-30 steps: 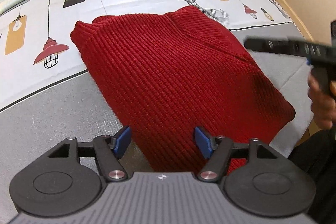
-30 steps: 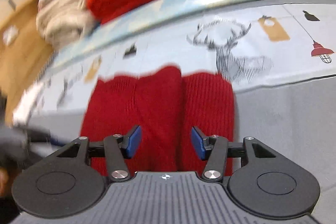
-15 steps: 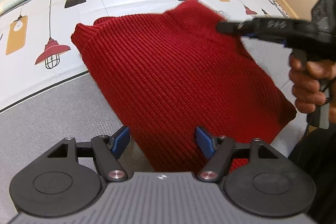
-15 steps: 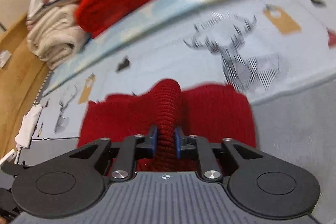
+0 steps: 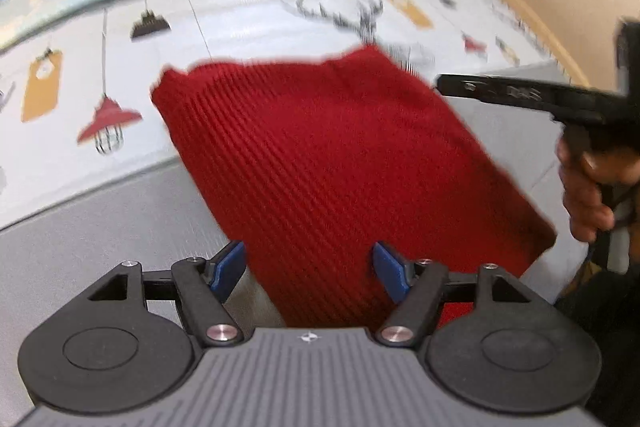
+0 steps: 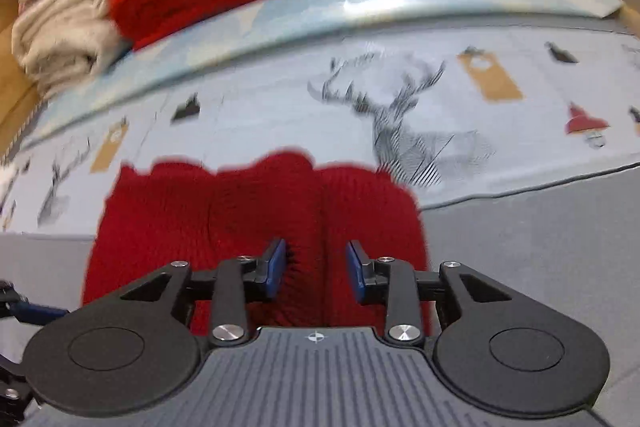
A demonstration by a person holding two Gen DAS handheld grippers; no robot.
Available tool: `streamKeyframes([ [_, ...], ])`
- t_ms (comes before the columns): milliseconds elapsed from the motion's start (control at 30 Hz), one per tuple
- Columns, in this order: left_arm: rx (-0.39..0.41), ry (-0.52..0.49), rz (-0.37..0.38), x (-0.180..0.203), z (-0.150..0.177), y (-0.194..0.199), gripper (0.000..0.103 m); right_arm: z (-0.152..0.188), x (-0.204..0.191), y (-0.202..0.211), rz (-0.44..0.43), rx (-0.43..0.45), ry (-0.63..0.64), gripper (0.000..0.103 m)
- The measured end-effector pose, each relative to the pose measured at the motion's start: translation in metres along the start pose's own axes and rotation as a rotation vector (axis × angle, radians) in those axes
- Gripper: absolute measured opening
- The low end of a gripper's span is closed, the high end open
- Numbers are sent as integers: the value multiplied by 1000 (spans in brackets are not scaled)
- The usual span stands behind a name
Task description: Fold small clothes
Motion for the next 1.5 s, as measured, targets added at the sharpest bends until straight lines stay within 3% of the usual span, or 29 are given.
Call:
streamKeyframes([
  [100, 73, 48, 30, -1, -13, 12, 74, -11, -8, 27, -109, 56, 35, 39],
  [200, 95, 53, 47, 3, -18, 13, 63, 1, -19, 44, -279, -28, 42, 40],
  [267, 85, 32, 55, 10, -17, 8, 57, 18, -26, 51, -320, -92, 138, 41],
  [300, 71, 19, 56, 12, -14, 2, 54, 29, -26, 50, -307, -137, 186, 41],
  [367, -13, -35, -7, 10, 2, -18, 54, 57, -12, 37, -175, -261, 303, 43],
  [400, -28, -55, -31, 9, 7, -23, 58, 68, -5, 32, -135, -315, 313, 60],
  [433, -25, -57, -38, 9, 7, -24, 58, 71, -1, 29, -127, -340, 294, 62],
  [533, 17, -32, -22, 10, -3, -12, 57, 59, -1, 34, -133, -316, 259, 62],
  [667, 111, -73, 111, 32, -12, 13, 57, 58, 0, 37, -151, -327, 245, 61],
  [700, 86, -95, 146, 37, -6, 12, 59, 64, 4, 34, -136, -366, 257, 62],
  [733, 12, -129, 159, 42, 8, 4, 60, 73, 7, 31, -121, -397, 275, 62],
  [767, -56, -177, 134, 44, 21, -5, 61, 76, 7, 31, -119, -401, 285, 63],
  [833, -77, -354, 55, 50, 37, -11, 69, 72, 4, 32, -130, -387, 268, 64],
  [867, -73, -366, 59, 53, 36, -9, 70, 66, 3, 34, -148, -373, 231, 64],
  [967, -29, -216, 90, 41, 18, -3, 71, 42, 10, 41, -186, -290, 71, 65],
  [1067, 61, -84, 54, 21, -4, 4, 85, 23, 28, 42, -168, -221, -91, 67],
  [1133, 89, 17, 26, 5, -13, 3, 87, 18, 43, 38, -126, -200, -169, 68],
  [1300, 57, 234, -26, -24, -15, -10, 97, 28, 72, 18, 12, -218, -234, 74],
  [1500, -71, 394, -43, -49, 5, -38, 97, 59, 86, -5, 28, -325, -287, 80],
])
Point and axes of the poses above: each gripper's, at about its wrist camera, not at the fingertips, and y roughly against the way its jaws point, x to its right, z to its underside, the point moved 7 cm from there along -y, roughly the way its jaws point, and after that the axes turned 13 degrees about x, right-handed, at the moved point
